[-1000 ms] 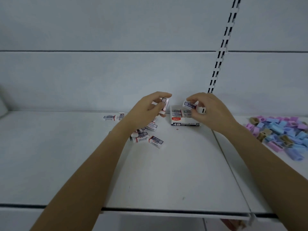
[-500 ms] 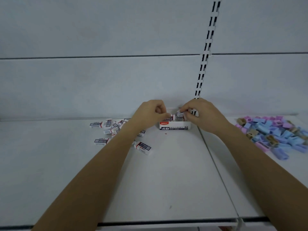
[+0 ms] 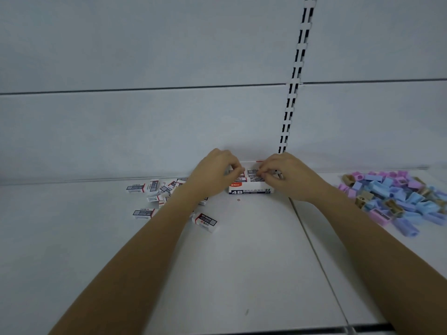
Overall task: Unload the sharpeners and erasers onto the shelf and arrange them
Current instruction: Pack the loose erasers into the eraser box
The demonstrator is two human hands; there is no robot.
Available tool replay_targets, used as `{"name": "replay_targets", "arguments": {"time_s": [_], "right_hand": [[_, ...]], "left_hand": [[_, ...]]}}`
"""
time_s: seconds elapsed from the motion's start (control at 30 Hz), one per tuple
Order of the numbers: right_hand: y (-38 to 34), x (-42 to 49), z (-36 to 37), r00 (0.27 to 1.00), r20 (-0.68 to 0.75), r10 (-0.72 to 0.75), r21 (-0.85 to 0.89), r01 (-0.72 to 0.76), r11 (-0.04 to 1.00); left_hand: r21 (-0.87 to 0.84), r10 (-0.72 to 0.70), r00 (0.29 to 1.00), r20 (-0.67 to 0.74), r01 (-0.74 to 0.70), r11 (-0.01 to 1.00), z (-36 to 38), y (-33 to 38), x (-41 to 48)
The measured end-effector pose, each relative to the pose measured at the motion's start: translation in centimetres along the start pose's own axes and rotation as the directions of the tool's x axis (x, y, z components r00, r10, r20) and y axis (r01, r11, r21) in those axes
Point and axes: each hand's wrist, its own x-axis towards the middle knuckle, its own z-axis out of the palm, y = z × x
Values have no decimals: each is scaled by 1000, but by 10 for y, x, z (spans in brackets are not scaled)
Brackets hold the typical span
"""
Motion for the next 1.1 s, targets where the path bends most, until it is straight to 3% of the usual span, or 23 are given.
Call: {"name": "replay_targets", "arguments": {"time_s": [0.17,0.33,0.67,0.83,1.1], "right_hand": [[10,1,-5,1000,15,5,-42,-4,999],[17,0,0,995,94,21,-98,-12,995],[12,2,5,993,120,9,-2,-9,1000],[16,3,7,992,101,81,59,-87,994],[14,2,11,998,36,48,-98,-44,994]], "left_hand": [[140,114,989,96,-126,982,-2,1,-24],[190,139,986,87,-153,970,-5,5,-29],[164,113,991,74,-124,979,-3,5,-32],[185,114,989,98,-131,974,-5,6,-29],[154,107,993,57,-115,981,-17,5,-28]]}}
